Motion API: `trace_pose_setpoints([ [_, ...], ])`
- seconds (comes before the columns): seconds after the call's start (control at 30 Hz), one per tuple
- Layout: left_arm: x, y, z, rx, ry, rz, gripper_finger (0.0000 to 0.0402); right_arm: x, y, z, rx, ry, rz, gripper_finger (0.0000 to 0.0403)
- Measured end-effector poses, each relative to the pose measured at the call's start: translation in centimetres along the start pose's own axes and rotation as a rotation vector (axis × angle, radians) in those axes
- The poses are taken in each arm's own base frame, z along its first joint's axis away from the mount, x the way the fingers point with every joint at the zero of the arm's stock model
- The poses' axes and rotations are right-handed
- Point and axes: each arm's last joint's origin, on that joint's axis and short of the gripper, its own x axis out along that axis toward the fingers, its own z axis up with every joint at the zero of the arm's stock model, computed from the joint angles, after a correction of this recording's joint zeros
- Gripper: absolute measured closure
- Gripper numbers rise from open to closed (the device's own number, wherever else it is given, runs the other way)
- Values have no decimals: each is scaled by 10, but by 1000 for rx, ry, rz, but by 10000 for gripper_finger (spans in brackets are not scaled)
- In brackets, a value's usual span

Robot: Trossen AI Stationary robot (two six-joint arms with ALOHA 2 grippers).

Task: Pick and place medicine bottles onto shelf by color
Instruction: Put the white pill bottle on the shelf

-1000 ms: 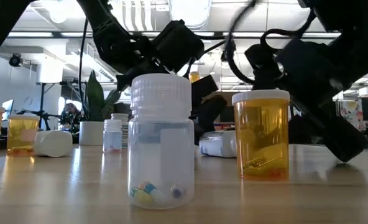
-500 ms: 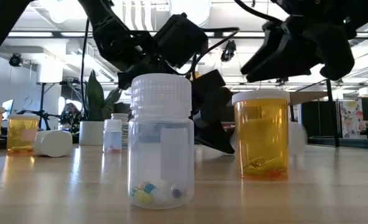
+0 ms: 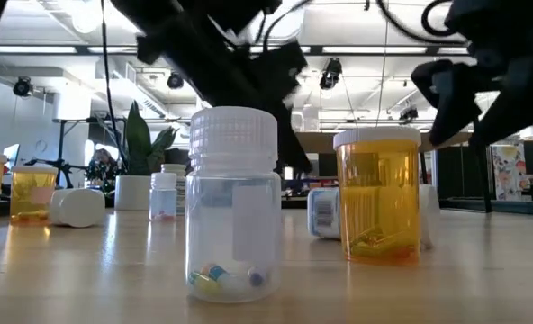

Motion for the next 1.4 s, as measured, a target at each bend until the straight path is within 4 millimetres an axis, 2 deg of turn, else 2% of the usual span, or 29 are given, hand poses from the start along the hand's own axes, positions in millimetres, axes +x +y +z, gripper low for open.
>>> trace_pose_setpoints([
  [0.17,-14,-23,-2,41,31,-232,398,20,6,-4,-16,41,22,170],
  [0.27,-13,-35,-9,36,74,-356,398,34,11,-2,-6,12,49,145],
  [0.43,2,-44,-28,11,115,-366,398,55,17,1,81,-37,80,129],
  [0.67,18,-50,-35,-20,50,-369,398,73,21,0,202,-63,70,144],
  [0.83,13,-57,-34,-37,42,-399,398,64,13,-12,211,53,-142,161],
  [0.97,0,-66,-30,-16,48,-440,398,38,1,-18,254,113,-374,177],
  [1.07,-7,-64,-30,-9,60,-412,398,19,-6,-22,332,105,-436,185],
  [1.17,-8,-60,-32,-7,75,-316,398,12,-5,-27,419,57,-329,188],
  [1.3,-4,-47,-30,-58,60,-155,398,20,6,-36,479,-47,-38,188],
  [1.4,4,-36,-27,-89,35,-118,398,30,16,-40,488,-182,170,196],
])
